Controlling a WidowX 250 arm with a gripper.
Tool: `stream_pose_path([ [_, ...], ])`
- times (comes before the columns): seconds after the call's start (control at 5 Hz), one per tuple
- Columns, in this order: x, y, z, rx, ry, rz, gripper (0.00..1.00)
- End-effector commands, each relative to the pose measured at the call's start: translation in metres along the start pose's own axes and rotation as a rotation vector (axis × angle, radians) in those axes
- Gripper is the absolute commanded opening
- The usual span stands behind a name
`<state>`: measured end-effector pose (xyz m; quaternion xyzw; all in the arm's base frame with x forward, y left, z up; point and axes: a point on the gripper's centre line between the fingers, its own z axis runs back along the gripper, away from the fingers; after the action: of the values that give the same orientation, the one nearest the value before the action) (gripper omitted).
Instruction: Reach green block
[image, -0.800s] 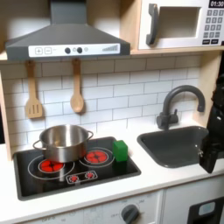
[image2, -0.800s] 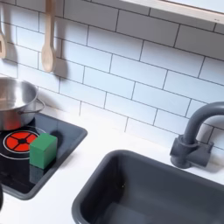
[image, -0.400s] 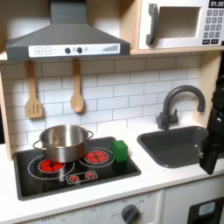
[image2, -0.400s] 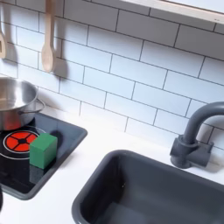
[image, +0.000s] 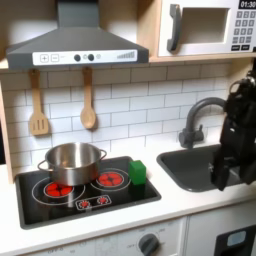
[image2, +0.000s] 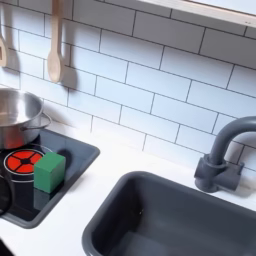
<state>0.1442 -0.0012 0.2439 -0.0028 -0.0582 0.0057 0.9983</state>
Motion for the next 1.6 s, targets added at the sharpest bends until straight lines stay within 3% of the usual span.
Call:
stream_pose_path([
  [0.0,0.028,0.018,-0.003,0.002,-0.001,0.011,1.0],
  [0.6,0.065,0.023,-0.011,0.011,-0.033,-0.018,1.0],
  [1.4,0.128,0.029,-0.024,0.023,-0.058,0.004,1.0],
])
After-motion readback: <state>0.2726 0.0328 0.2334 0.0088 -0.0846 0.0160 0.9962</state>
